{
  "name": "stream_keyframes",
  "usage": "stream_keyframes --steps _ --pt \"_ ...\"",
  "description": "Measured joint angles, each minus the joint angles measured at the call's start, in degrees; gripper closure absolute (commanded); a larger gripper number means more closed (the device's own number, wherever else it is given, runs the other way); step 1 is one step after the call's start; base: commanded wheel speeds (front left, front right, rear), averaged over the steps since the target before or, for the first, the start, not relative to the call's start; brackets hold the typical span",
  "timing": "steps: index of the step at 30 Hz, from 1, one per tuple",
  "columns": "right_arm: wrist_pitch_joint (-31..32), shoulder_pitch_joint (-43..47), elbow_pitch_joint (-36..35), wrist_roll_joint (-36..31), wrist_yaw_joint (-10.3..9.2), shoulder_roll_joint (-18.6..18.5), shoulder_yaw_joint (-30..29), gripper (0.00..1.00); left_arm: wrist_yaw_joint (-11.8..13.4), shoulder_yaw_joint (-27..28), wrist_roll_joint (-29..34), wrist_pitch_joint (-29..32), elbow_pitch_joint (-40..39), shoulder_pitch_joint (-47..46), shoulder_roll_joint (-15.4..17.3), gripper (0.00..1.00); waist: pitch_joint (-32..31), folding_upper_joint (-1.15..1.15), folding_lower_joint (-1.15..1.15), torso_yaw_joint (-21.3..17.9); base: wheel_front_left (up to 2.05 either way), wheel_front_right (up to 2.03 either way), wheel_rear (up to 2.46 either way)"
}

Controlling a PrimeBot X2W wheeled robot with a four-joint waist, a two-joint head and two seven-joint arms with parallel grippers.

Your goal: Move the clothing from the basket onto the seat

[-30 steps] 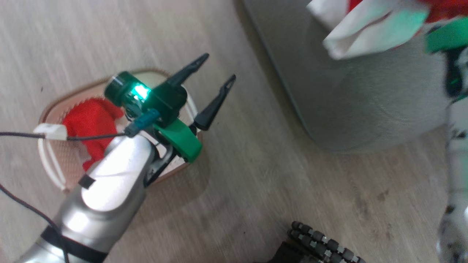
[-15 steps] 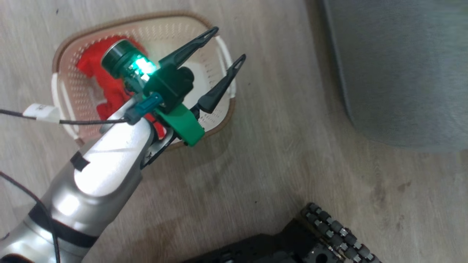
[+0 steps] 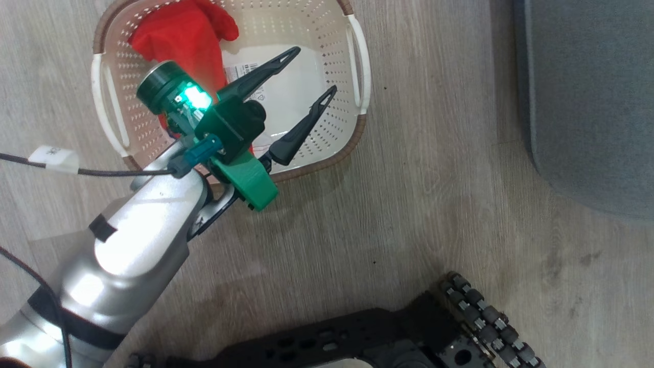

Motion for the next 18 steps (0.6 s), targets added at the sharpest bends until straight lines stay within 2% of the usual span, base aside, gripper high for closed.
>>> stream_keyframes --steps 2,11,18 --pt "-1.3 1.4 1.9 0.0 0.0 1.1 0.3 0.0 0.0 0.0 0.0 0.0 0.0 0.0 0.0 0.0 0.0 0.0 0.0 0.2 0.0 0.0 0.0" --pt "-4.6 6.2 7.8 4.4 0.0 1.4 7.7 0.0 0.0 0.9 -0.3 0.0 0.2 0.2 -1.6 0.0 -4.0 0.0 -0.01 0.5 0.0 0.0 0.0" --pt "-4.6 17.6 0.1 12.3 0.0 1.3 16.2 0.0 0.0 2.3 -0.4 0.0 1.9 3.2 -3.7 0.0 -9.8 0.0 -0.01 0.5 0.0 0.0 0.0"
